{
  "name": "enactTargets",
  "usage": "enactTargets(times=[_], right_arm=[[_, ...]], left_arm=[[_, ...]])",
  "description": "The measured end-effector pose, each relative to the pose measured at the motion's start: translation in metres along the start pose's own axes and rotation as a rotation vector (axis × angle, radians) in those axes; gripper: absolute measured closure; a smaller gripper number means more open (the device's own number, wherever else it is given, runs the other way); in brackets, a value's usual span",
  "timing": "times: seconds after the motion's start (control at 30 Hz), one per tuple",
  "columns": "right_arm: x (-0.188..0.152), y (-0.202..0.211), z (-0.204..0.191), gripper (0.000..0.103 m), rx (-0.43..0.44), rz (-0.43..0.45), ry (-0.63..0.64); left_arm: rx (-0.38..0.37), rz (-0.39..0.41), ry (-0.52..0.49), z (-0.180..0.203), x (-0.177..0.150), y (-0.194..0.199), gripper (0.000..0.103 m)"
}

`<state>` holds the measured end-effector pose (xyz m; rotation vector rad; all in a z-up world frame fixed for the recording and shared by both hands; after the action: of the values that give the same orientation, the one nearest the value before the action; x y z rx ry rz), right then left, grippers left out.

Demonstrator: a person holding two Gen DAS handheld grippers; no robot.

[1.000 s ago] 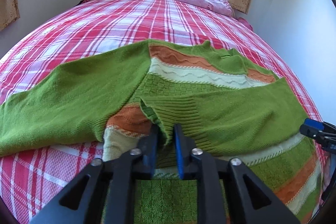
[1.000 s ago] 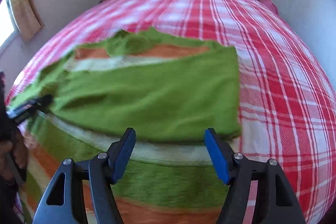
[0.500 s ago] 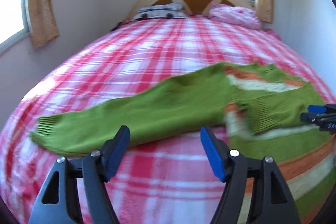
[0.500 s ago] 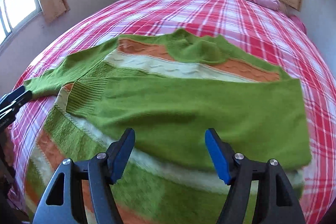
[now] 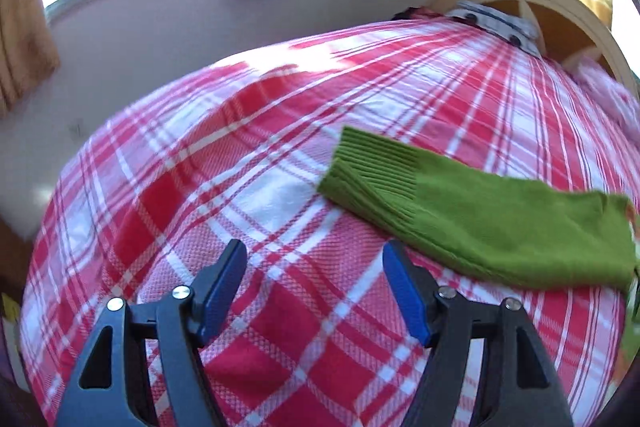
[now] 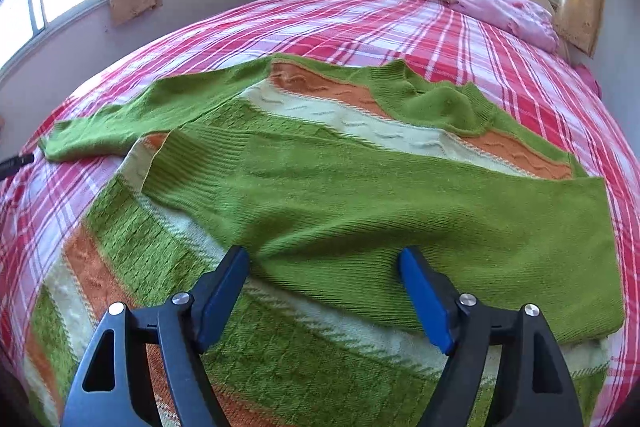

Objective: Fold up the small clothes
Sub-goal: 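Grasp the other sleeve cuff with the left gripper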

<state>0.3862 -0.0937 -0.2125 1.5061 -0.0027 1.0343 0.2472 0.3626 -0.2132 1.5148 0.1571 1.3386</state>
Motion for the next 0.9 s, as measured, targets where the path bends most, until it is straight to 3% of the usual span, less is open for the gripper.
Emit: enactTargets(times=[0.2,0.37,0.57,0.73,0.83,0.9], right_arm=[[-0.001,-0.002,0.0,0.02,-0.014,-0.011,0.008],[-0.002,-0.003,0.0,0.019,-0.026,-0.015,0.01],[-0.002,-0.004,0.0,0.017,-0.033,-0.015,0.01],[-0.002,-0.003,0.0,0.017,-0.038,-0.015,0.011],[-0.002,-0.003,0.0,0.017,-0.038,-0.013,0.011],[-0.002,-0.003,0.0,0.017,-0.038,-0.013,0.011]], left_arm=[[-0.073,-0.029,0.101,0.012,0.007,-0.01,0.032],[-0.107,-0.03,0.128,0.021,0.012,-0.01,0.034],[-0.117,-0.054,0.151,0.03,0.012,-0.021,0.034],[-0.123,-0.079,0.228,0.028,0.015,-0.031,0.037],[-0.127,-0.078,0.277,0.023,0.02,-0.034,0.048],[-0.138,-0.059,0.304,0.017,0.025,-0.038,0.064]])
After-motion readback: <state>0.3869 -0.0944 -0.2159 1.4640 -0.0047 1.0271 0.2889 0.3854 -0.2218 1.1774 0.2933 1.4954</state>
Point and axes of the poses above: each gripper's, at about its wrist camera, not at the fingertips, and y roughly against the way its jaws point, z to its right, x to its top, the point moved 8 cm from there along -y, roughly the way its jaws point, and after that the axes turned 13 degrees about y, right-handed, at the moved point
